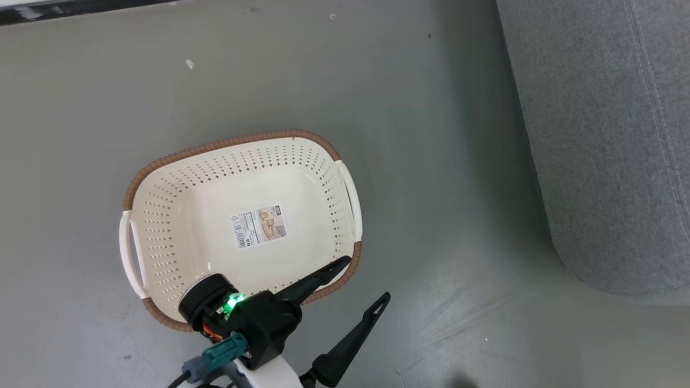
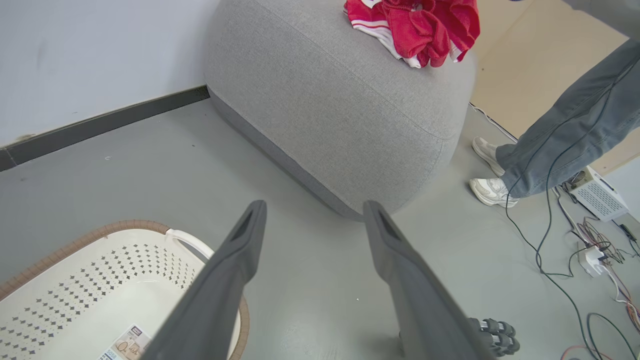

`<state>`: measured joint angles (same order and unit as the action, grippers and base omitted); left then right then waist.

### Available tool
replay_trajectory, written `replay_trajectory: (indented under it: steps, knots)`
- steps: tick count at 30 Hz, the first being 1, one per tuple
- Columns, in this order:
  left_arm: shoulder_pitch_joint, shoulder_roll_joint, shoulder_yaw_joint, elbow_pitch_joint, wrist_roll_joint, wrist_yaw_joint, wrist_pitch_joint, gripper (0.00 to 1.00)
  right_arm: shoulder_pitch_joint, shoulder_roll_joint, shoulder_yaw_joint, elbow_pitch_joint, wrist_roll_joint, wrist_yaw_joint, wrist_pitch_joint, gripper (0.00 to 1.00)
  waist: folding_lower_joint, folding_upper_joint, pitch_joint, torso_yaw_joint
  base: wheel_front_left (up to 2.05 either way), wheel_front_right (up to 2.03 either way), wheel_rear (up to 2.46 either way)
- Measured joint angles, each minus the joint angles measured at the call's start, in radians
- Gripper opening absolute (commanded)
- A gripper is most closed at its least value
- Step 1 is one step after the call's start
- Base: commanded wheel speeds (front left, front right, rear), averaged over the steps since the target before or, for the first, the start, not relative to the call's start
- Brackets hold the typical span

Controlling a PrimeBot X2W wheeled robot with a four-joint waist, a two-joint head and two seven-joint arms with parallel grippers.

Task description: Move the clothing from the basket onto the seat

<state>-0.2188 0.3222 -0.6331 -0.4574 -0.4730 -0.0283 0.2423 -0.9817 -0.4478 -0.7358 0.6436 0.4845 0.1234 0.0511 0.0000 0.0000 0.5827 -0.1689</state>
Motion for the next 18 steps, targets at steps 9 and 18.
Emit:
replay_trajectory:
  steps: [9,18]
  knots:
    - [0.0,0.014,0.016,-0.004,0.011,0.008,0.003,1.0,0.103,0.023,-0.097,0.101,-0.002,0.0,-0.074,0.0,0.0,0.0,0.014,-0.035,0.0,0.0,0.0]
    - [0.0,0.019,0.024,-0.004,0.014,0.009,0.003,1.0,0.103,0.031,-0.083,0.114,-0.002,0.0,-0.122,1.0,0.0,0.0,0.005,-0.051,0.0,0.0,0.0]
